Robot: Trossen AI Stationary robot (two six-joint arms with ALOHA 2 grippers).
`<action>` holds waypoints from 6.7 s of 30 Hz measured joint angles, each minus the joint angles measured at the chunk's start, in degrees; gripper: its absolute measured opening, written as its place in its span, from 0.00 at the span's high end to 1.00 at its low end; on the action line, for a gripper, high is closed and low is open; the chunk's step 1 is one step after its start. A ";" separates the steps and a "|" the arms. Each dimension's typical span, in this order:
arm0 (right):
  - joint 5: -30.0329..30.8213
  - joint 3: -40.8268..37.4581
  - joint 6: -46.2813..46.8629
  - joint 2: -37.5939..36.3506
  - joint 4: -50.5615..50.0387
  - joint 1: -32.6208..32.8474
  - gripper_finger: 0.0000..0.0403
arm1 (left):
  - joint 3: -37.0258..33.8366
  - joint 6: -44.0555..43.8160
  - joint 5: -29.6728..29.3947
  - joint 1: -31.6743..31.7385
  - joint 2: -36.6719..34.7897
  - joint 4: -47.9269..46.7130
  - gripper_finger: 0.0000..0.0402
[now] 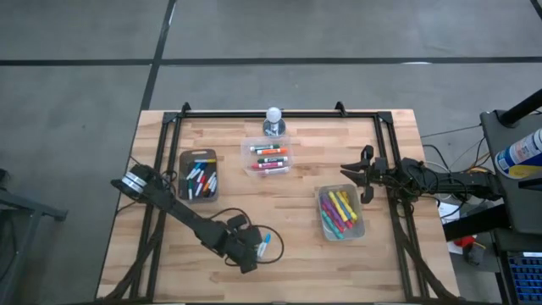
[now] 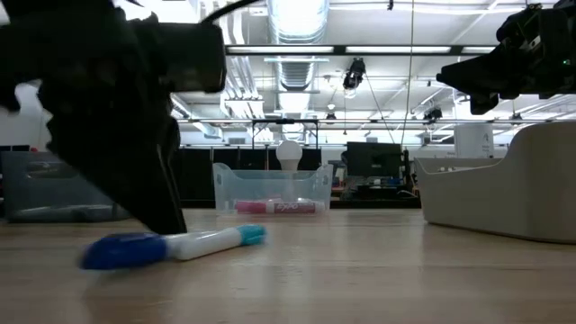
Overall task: Pick & Place Markers
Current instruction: Put the dark blue mini marker into the transparent black bin
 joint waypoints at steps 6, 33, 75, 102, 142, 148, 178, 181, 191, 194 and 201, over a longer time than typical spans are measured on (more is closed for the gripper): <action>-0.01 0.00 0.00 0.00 -0.01 0.01 0.83 | 0.04 -0.15 -0.72 -0.07 1.71 0.21 0.73; 0.00 0.00 0.06 -0.04 0.00 0.02 0.83 | -0.04 -4.91 -0.12 -0.27 -0.79 5.46 0.73; 0.01 0.01 0.01 0.01 0.01 0.01 0.83 | -0.08 7.37 1.43 -1.30 -8.82 -19.75 0.73; 0.00 0.00 0.00 -0.02 0.00 0.02 0.83 | -4.90 17.63 -10.32 -4.66 -12.43 -16.90 0.73; 0.00 0.00 0.00 -0.02 0.00 0.00 0.83 | -9.56 -21.65 -2.57 -3.26 -10.03 -9.77 0.73; 0.00 0.00 0.03 0.01 0.00 0.01 0.83 | -9.58 -21.87 -2.43 -3.35 -7.19 -9.23 0.73; 0.00 0.00 0.04 0.00 0.00 0.02 0.83 | -4.26 -7.24 -10.81 -2.99 -13.54 -34.97 0.94; 0.00 0.01 0.00 0.00 0.00 0.01 0.83 | -3.47 -9.05 -14.94 -2.82 -17.73 -41.27 0.94; 0.00 0.00 0.00 -0.04 0.00 0.00 0.83 | -3.85 -15.10 -23.33 1.00 -32.56 -50.50 0.94; -0.01 0.00 0.06 -0.04 -0.01 0.00 0.83 | -4.22 -16.19 -24.48 3.37 -35.62 -52.33 0.94; -0.02 0.02 0.00 -0.04 -0.02 0.02 0.83 | -10.91 -16.72 -24.51 10.07 -39.42 -52.54 0.93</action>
